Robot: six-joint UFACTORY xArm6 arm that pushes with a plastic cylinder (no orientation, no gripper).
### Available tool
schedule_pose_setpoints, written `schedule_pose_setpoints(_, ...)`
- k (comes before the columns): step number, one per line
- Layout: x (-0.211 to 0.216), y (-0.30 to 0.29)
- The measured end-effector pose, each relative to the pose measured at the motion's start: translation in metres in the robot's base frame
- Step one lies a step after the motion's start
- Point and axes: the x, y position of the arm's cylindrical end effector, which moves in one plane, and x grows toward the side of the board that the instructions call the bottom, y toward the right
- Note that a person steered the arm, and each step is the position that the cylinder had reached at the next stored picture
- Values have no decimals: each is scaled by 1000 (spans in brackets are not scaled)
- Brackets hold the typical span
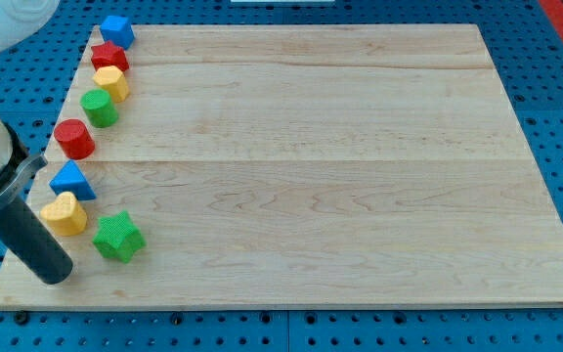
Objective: Slide the green star towards the center
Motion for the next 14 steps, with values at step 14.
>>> schedule_pose_setpoints(14,-45,51)
